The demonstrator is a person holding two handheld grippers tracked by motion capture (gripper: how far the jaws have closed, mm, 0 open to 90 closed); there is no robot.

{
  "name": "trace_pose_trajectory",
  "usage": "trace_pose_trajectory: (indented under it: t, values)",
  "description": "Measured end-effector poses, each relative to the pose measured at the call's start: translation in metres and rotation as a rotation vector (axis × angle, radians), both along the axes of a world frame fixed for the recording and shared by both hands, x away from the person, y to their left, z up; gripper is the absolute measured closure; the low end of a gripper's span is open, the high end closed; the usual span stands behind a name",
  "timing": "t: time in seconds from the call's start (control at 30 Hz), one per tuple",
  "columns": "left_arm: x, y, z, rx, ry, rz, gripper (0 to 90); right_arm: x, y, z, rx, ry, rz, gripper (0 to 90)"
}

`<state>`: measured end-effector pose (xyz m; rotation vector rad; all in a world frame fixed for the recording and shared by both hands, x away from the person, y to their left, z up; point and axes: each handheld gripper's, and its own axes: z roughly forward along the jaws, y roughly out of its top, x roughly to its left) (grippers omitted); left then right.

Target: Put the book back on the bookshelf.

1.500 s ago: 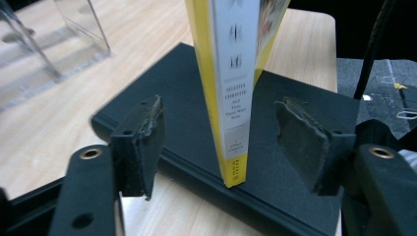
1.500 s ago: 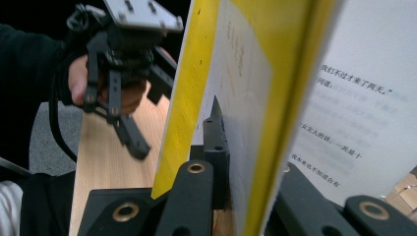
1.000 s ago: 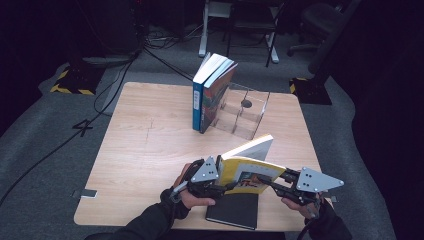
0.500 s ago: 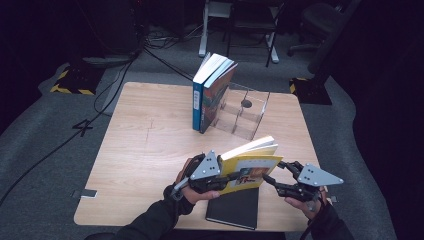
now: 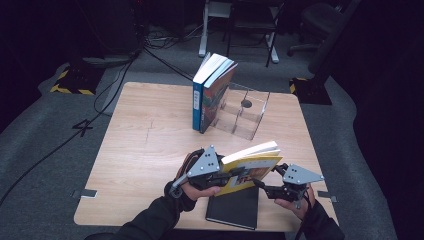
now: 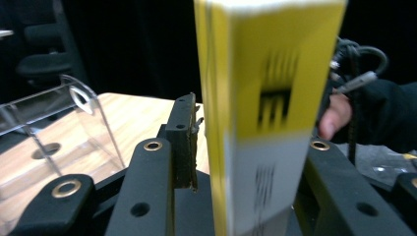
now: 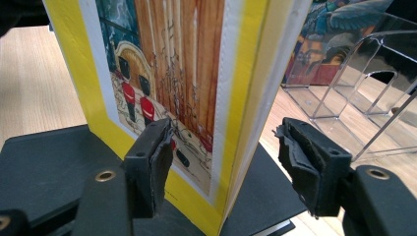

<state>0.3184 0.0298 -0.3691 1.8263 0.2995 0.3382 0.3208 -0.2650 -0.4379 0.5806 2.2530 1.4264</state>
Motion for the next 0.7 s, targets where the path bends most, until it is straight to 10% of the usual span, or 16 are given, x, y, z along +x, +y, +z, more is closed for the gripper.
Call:
trace_pose_trajectory:
  t: [0.7]
  values:
    - [0.014, -0.007, 0.013, 0.010, 0.061, 0.033, 74.6, 0.000, -0.006, 0.000, -0.006, 0.026, 0.026, 36.2]
